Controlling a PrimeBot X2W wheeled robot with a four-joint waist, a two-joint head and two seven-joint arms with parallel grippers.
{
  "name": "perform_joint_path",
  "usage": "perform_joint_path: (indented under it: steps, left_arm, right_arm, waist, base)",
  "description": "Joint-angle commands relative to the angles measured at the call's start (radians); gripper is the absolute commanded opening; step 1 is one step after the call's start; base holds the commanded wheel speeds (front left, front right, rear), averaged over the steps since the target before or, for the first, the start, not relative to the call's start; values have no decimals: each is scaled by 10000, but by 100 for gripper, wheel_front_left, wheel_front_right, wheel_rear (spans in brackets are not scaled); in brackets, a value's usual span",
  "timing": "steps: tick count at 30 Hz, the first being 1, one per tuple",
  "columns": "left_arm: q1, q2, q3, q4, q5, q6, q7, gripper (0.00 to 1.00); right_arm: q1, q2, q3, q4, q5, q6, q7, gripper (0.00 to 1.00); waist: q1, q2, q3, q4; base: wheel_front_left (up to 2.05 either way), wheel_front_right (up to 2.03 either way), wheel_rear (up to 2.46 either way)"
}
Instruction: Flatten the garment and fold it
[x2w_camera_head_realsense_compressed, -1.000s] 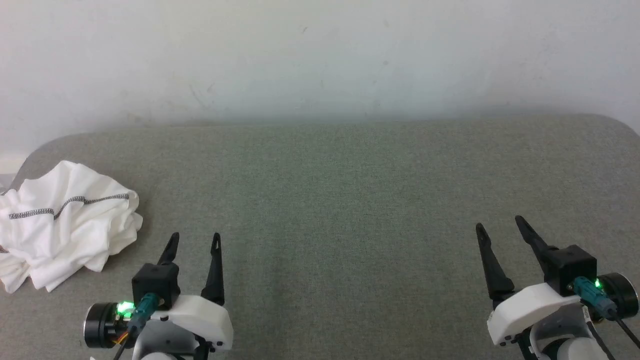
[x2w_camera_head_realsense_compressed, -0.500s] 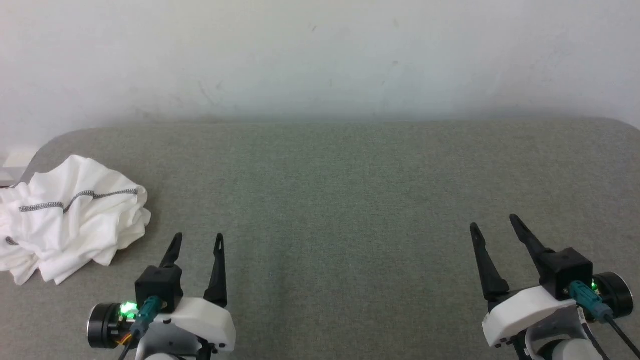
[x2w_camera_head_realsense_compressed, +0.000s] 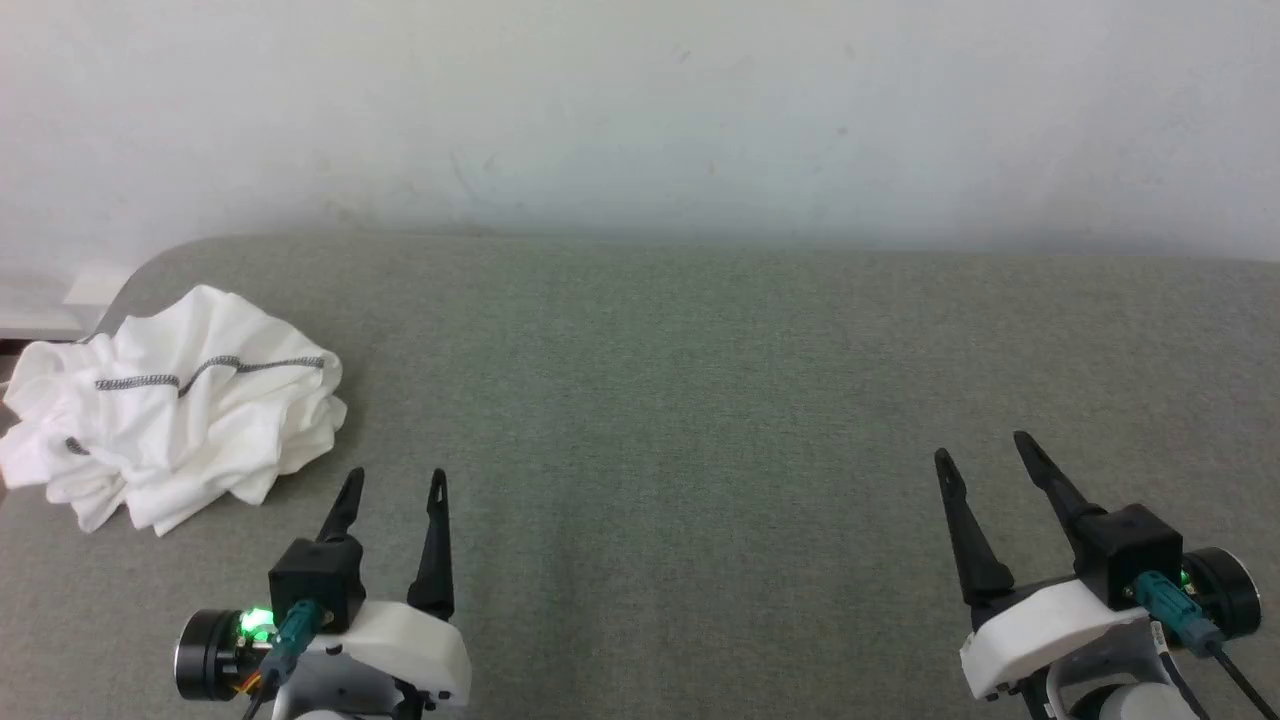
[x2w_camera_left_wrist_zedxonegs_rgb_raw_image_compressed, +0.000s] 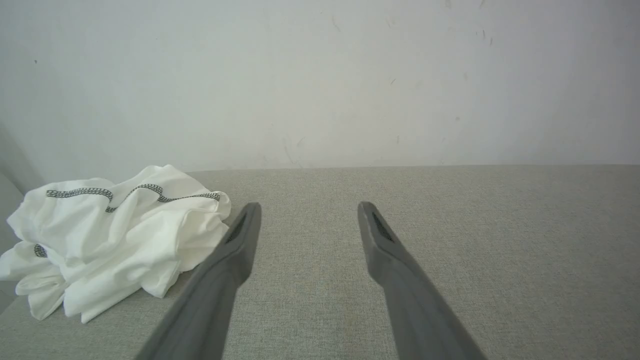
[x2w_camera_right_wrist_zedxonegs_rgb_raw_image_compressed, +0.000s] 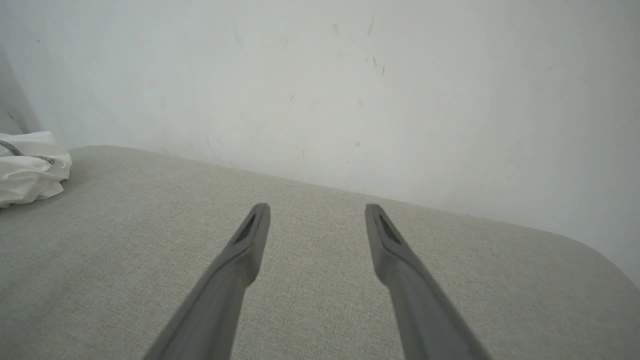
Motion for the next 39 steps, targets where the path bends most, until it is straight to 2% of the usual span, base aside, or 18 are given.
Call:
perform_joint_path:
  steps: [1,39]
  left_arm:
    - [76,60,-12,54,-82,-34,-145,100]
    - [314,102,-251,427,-157,-118,-918,100]
  right_arm:
    - [42,14,5,24,-74,-7,-142,100]
    - [204,26,246,440,-49,-13,-913,100]
  waist:
    - [0,0,-3,166]
    - [0,0,-153,2353]
  base:
    - [0,0,0]
    - [0,0,0]
